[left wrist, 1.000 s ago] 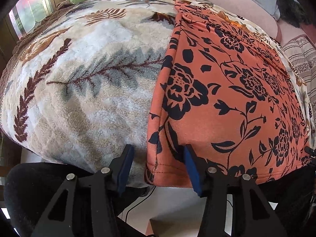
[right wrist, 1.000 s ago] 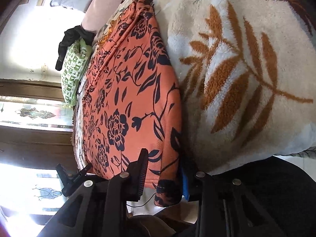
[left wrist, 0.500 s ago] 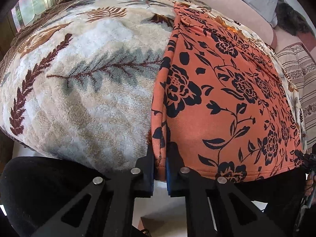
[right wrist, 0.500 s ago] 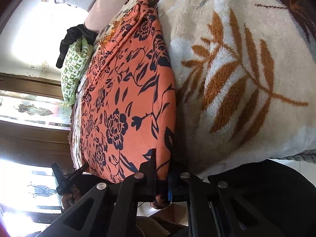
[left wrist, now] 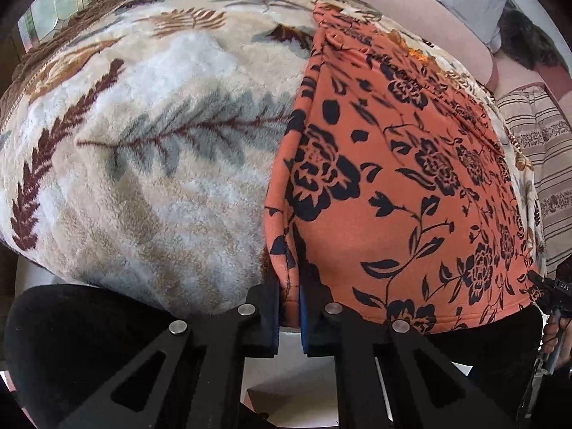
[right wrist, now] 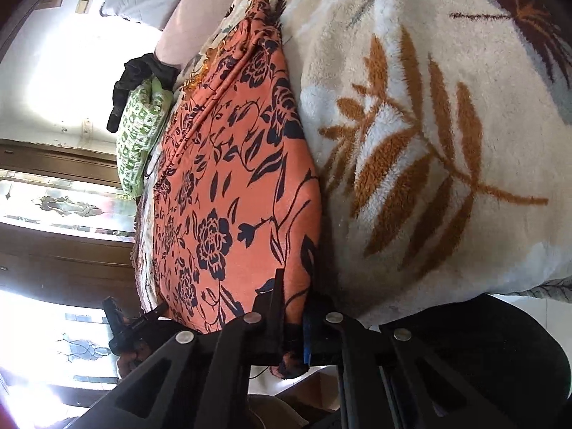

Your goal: Fold small clothes

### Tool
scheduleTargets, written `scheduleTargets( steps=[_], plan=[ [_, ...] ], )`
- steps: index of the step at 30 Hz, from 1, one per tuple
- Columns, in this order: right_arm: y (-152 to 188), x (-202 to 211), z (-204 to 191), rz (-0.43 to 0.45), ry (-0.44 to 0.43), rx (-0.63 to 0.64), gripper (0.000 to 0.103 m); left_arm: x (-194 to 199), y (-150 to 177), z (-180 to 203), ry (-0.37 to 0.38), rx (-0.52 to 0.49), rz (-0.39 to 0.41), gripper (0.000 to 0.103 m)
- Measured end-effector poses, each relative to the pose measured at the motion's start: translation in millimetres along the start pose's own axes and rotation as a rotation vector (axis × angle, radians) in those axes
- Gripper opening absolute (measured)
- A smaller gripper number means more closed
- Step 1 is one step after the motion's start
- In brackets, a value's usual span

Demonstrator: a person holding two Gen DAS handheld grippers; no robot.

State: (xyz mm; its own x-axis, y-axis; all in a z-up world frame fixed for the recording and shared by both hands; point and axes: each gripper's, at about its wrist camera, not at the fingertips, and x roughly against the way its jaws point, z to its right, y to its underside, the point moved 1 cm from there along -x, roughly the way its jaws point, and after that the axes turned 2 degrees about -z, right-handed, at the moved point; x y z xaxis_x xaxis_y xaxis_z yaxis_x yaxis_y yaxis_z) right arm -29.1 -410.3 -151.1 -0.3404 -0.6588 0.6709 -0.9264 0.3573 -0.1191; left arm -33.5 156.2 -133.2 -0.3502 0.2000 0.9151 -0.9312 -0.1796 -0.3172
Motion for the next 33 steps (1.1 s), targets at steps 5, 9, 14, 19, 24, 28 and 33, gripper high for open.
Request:
scheduleTargets(
  steps=[5, 9, 14, 19, 24, 28, 33],
  plan=[
    [-13.0, 9.8, -11.5, 0.025, -0.075, 0.006, 0.007, 17.9, -24.7, 0.3, 0.061, 0.011, 0.028, 0.009],
    [-37.3, 15.8, -30.7, 0.051, -0.151, 0.017, 0.007, 40.7, -59.2, 19.1, 0.079, -0.055, 0.091, 0.009],
    [-101.4, 33.2, -79.2, 0.131, -0.222, 0.092, 0.006, 76.9, -140.9, 48.5, 0.104, -0.129, 0.23, 0.009],
    [-194.2, 43.2, -132.5, 0.232, -0.222, 0.167, 0.006, 71.2, -240.1, 63.5, 0.083, -0.116, 0.339, 0.009],
    [-294.0, -0.6, -137.0, 0.263, -0.14, 0.126, 0.012, -11.5, -324.2, 69.6, -0.032, -0.083, 0.343, 0.034],
    [-318.3, -63.1, -85.5, 0.273, 0.061, 0.007, 0.084, -80.3, -346.8, 53.9, -0.177, -0.048, 0.278, 0.071],
    [-280.1, -53.8, -66.4, 0.296, 0.099, 0.102, 0.084, -69.2, -298.2, 26.6, -0.093, -0.042, 0.267, 0.071]
  ],
)
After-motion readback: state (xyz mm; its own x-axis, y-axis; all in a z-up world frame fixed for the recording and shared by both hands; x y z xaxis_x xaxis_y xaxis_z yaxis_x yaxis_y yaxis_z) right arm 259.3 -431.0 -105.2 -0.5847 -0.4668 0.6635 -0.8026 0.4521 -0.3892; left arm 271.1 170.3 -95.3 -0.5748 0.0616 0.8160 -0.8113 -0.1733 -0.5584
